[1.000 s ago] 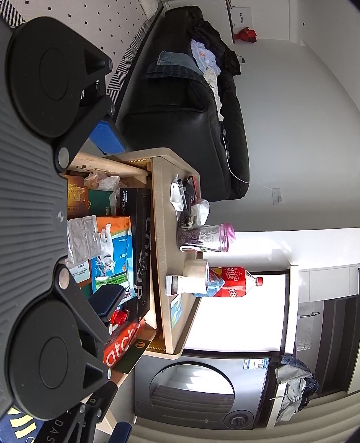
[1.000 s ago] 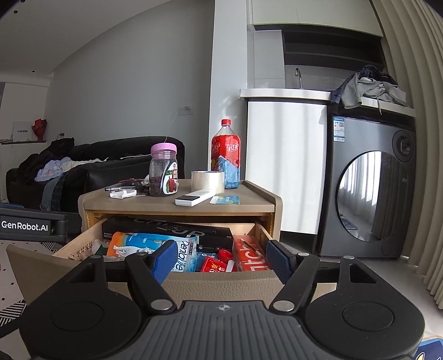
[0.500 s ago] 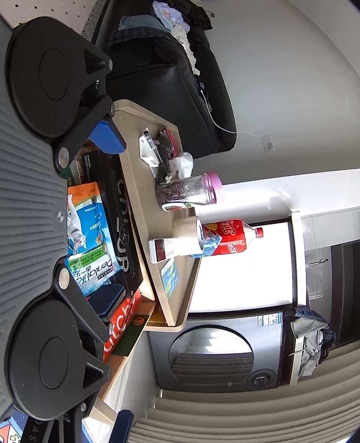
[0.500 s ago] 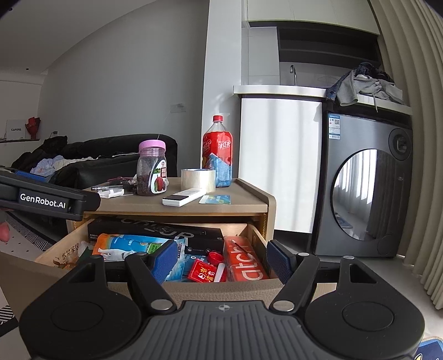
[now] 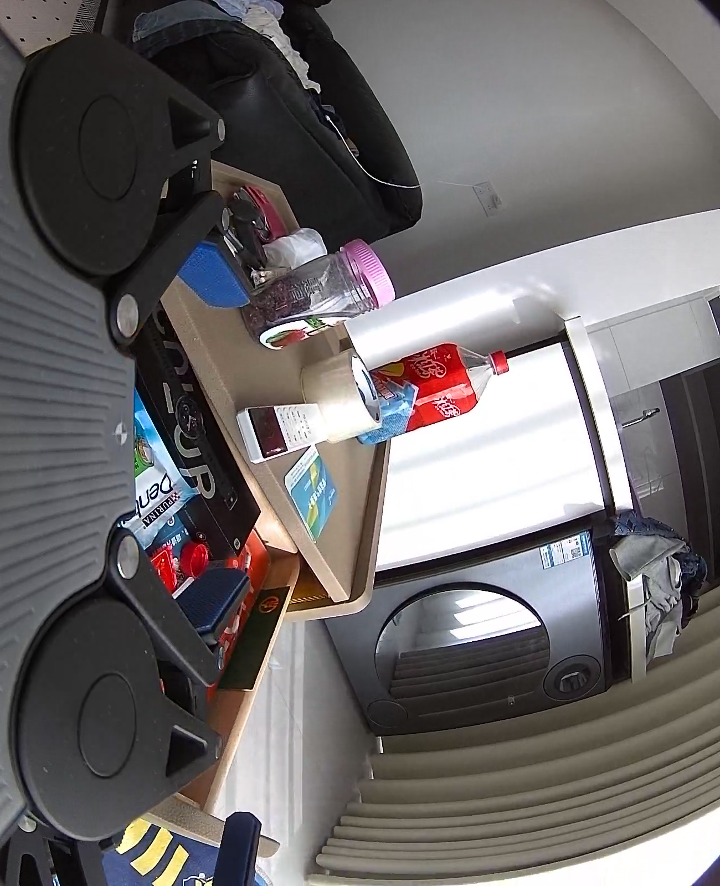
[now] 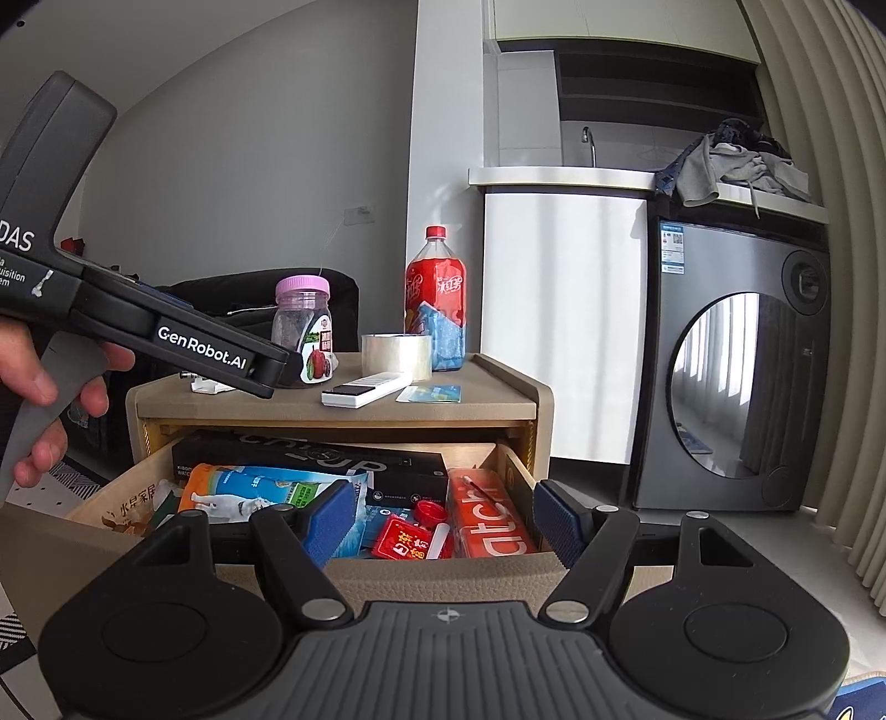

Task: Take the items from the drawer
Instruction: 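Move the left tool over the open drawer toward the red toothbrush box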

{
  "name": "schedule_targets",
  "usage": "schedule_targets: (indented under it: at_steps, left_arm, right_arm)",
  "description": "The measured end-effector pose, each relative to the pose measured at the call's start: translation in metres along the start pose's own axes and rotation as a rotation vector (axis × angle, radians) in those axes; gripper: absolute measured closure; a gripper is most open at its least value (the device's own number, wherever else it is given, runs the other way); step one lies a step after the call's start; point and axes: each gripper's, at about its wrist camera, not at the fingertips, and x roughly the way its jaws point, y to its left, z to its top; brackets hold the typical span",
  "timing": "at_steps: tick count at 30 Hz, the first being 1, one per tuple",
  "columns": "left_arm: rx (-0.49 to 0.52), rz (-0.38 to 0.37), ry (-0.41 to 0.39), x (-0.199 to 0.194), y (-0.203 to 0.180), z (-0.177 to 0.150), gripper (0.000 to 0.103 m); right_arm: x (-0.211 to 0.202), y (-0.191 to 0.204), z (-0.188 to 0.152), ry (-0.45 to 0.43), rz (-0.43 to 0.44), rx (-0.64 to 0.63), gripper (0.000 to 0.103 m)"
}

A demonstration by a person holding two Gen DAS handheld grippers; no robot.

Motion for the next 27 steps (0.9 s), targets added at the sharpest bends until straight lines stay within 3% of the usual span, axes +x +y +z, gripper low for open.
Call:
schedule_targets:
  at_steps: [10, 16, 21, 27]
  left_arm:
    - [0.069, -0.080, 0.030, 0.022, -0.015, 0.010, 0.000]
    - [0.028, -0.147, 0.085, 0.038, -0.016, 0.018, 0.001]
    - [0.047, -0.182, 0.161, 0.064, -0.025, 0.019, 0.007]
    - [-0.025, -0.271, 0.339, 0.109, -0.025, 0.014, 0.007]
  right_arm:
    - [-0.004, -0.010, -0.002, 0.001, -0.014, 0.023, 0.029]
    - [-0.005, -0.013, -0.003, 0.000, -0.028, 0.022, 0.029]
    - [-0.008, -0.014, -0.005, -0.002, -0.027, 0.017, 0.029]
    - [-0.013, -0.017, -0.005, -0.004, -0.027, 0.020, 0.029]
